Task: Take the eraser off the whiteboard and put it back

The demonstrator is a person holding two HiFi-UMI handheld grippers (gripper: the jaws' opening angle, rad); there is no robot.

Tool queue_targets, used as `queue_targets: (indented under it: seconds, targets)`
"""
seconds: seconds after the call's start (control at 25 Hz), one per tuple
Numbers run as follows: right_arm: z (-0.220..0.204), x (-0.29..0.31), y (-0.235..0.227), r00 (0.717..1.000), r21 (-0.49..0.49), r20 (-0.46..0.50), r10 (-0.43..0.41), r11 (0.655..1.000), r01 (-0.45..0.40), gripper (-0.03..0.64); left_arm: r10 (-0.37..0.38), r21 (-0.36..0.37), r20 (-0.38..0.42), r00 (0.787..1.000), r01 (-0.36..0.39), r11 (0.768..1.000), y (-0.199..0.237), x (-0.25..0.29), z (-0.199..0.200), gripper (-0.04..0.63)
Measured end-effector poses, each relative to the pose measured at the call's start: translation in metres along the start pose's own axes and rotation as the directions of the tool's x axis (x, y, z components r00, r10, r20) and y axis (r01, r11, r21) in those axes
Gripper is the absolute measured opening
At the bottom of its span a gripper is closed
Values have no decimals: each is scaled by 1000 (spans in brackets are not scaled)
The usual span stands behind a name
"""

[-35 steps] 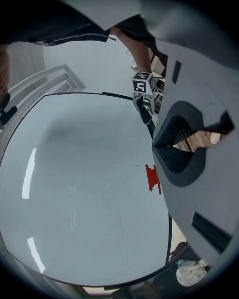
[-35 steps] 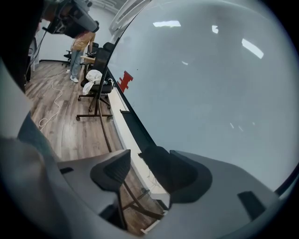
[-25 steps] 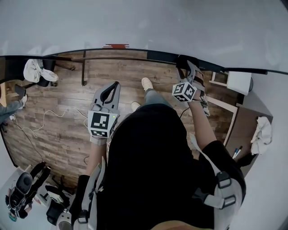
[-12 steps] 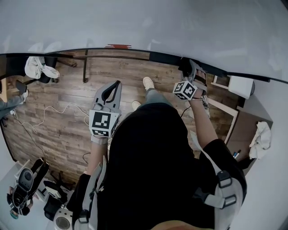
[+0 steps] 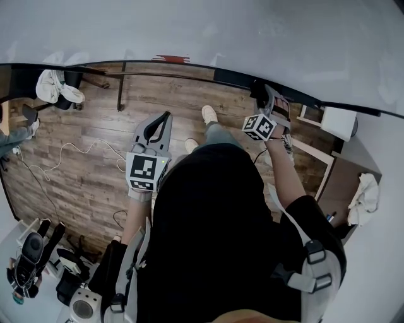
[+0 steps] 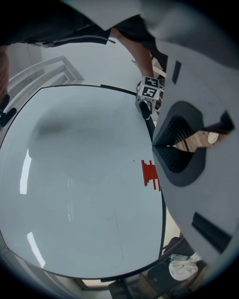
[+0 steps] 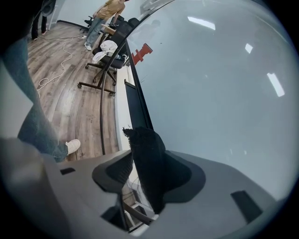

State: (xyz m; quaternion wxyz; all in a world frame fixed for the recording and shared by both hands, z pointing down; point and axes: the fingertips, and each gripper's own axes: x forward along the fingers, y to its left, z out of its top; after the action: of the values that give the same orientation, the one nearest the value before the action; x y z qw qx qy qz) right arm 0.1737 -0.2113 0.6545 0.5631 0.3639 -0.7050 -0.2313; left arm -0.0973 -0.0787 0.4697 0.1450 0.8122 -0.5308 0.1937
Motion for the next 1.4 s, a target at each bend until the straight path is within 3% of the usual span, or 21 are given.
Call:
queue_targets:
  seconds: [0.28,0.56,0.88,1.12,1.4]
  targets:
    - [26,-17,8,999,-18,46,0,1000,1,201,42,-27,-13,999,-42,999,4,-30,-18,9]
    - [64,-33,12,993,-30,116,-1,1000,4,183,84,-48,27,996,-83,995,13,-56,-25,9]
    - [123,-52,6,971,26,238,18,999,-25,173,143,-88,40,989,-139,986,31,-80,-33,9]
    - [184,-76,-6,922,124,382,67,985,-123,170,200,-122,66,978,-191,974,49,-94,-34,9]
    - [256,-118,-19,825,188,551,123,945,-266,170,270,-162,85,959,-254,953,69,-114,-36,9]
